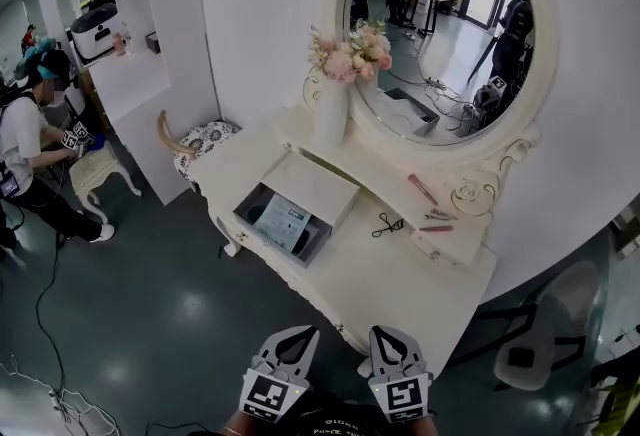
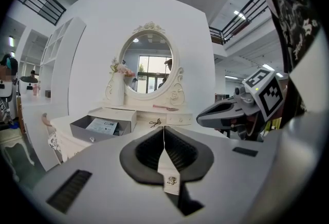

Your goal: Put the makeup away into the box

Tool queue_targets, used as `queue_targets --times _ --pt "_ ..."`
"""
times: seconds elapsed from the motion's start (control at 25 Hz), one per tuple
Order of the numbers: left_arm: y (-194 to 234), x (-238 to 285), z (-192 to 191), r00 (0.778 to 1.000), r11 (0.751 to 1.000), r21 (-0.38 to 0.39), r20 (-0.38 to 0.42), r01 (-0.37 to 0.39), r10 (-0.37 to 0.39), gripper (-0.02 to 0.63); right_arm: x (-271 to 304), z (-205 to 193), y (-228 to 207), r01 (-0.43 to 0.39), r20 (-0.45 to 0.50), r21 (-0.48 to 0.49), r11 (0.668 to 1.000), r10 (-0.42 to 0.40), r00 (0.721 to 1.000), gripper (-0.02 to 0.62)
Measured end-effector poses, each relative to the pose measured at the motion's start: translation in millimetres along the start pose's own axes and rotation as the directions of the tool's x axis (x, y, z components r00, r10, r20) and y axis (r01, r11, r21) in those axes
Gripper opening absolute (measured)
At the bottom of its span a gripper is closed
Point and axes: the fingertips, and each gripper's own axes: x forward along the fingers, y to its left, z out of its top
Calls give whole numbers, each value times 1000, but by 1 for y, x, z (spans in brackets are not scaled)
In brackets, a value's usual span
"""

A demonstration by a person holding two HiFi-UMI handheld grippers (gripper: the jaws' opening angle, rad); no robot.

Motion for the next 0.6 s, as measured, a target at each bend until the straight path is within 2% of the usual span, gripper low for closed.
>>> queue_targets --times 0.4,0.6 --pt "47 1 -1 998 998 13 -16 57 -56 16 37 13 20 38 -23 26 999 -38 999 9" --pt "56 -3 -6 997 997 -27 -19 74 -74 16 41 12 29 49 -42 39 998 -48 998 9"
